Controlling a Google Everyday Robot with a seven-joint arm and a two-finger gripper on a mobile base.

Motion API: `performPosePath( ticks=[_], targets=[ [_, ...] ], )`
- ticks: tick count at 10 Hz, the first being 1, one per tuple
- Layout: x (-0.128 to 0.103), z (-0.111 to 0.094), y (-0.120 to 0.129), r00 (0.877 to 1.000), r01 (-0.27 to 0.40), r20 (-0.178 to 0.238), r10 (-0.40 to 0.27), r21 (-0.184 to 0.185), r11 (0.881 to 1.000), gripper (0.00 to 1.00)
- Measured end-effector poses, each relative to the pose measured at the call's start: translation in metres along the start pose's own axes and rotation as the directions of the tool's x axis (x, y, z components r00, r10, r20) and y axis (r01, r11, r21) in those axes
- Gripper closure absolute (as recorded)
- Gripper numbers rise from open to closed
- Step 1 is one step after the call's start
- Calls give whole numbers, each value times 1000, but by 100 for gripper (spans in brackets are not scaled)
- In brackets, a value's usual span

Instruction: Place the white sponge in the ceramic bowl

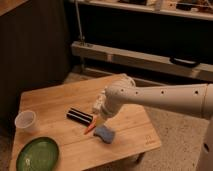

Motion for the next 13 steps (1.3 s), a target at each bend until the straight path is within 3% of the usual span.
performPosePath(
  ticks=[3, 8, 13],
  targets=[
    [12, 17, 9, 999, 45, -23, -44, 11, 999, 35],
    [27, 70, 24, 991, 99, -96, -95, 34, 995, 35],
    [34, 82, 16, 989, 77, -133, -67, 76, 994, 35]
  ],
)
